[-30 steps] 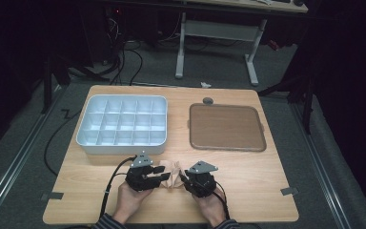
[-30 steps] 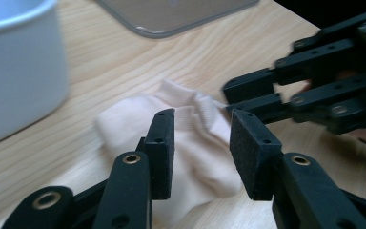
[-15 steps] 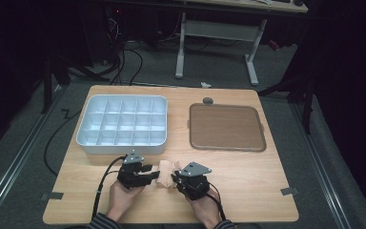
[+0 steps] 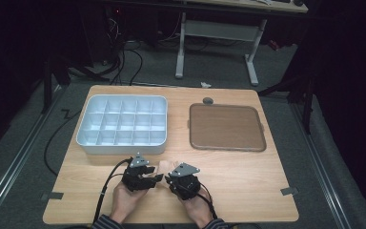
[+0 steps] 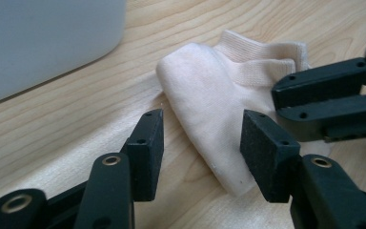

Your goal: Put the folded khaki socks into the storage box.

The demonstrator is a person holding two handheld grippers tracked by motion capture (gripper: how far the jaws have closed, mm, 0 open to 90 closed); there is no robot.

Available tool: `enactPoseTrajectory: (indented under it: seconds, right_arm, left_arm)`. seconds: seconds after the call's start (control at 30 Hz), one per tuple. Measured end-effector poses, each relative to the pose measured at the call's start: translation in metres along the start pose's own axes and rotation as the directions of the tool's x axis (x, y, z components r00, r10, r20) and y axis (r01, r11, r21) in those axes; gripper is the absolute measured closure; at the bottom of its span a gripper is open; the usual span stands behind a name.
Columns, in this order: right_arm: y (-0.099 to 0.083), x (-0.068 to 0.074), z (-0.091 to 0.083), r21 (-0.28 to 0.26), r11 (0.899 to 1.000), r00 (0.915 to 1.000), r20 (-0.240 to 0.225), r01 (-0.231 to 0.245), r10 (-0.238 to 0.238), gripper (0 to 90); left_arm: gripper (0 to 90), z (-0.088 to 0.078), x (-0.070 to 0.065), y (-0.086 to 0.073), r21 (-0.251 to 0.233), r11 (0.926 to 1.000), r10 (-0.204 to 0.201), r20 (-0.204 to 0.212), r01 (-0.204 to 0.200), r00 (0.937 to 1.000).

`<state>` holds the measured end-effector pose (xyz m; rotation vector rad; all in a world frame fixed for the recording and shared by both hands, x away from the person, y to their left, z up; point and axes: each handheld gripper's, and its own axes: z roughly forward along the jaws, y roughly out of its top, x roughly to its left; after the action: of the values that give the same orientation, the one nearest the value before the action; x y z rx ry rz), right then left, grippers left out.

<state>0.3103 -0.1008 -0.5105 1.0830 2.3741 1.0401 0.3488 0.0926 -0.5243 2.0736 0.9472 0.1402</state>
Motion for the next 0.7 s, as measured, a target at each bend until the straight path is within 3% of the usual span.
enactPoseTrajectory:
  seconds: [0.23, 0.27, 0.53, 0.7]
  right_arm:
    - [-0.006, -0.008, -0.003, 0.007, 1.0, 0.9996, 0.027, -0.009, 0.009, 78.8]
    - [-0.008, -0.01, -0.004, 0.003, 1.0, 0.9995, 0.03, -0.012, 0.012, 78.6]
    - [-0.019, -0.023, -0.009, 0.02, 0.999, 0.9968, 0.072, -0.038, 0.036, 77.5]
    - [-0.022, -0.023, -0.006, 0.025, 1.0, 0.9955, 0.093, -0.016, 0.014, 77.3]
  left_arm:
    - [50.6, 0.006, -0.009, 0.001, 0.023, 0.9993, 0.03, -0.016, -0.029, 0.9994]
    - [50.6, 0.01, -0.015, 0.0, -0.008, 0.9995, -0.03, -0.01, 0.03, 0.9995]
    - [48.9, 0.012, -0.018, 0.001, 0.019, 0.9997, 0.014, -0.048, -0.013, 0.9987]
    - [47.3, 0.011, -0.018, 0.001, 0.022, 0.9997, 0.013, -0.049, -0.012, 0.9987]
